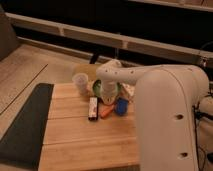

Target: Push the eraser across the table

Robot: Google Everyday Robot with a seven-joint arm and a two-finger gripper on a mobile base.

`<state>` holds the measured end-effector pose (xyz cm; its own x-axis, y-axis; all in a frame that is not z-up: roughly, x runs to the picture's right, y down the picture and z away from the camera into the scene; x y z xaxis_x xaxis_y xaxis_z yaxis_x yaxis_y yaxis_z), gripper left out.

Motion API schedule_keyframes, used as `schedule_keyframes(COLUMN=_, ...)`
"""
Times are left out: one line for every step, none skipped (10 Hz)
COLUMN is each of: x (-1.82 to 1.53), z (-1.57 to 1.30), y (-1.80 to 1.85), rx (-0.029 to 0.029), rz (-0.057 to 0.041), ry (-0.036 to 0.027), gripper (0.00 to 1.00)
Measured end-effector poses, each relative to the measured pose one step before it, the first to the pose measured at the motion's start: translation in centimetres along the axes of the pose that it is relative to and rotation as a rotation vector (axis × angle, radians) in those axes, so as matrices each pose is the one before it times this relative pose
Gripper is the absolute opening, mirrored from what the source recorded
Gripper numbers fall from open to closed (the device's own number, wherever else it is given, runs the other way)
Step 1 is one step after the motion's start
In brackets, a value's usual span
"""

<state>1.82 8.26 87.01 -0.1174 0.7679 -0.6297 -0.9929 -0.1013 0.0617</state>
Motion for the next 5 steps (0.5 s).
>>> schedule_keyframes(x=-0.184, z=0.358, y=0.133, rx=0.00036, rz=-0.00354, ry=-0.00238, gripper=0.0)
schedule_keyframes(x=-0.239, z=0.27, y=0.131, rx=-0.00104, rz=-0.00371, ry=-0.0053, gripper=0.0)
schedule_keyframes(x=-0.145, z=0.296, y=0.047, rx=0.00146, rz=-0.00566, ry=-0.00253, gripper=0.0)
schedule_keyframes(x=-0.248, z=0.307, y=0.149, rx=0.00229, rz=-0.00882, ry=-0.00622, gripper=0.0)
schedule_keyframes(x=-0.186, z=0.259, y=0.133, rx=0.00492, rz=-0.00914, ry=-0.00505, gripper=0.0)
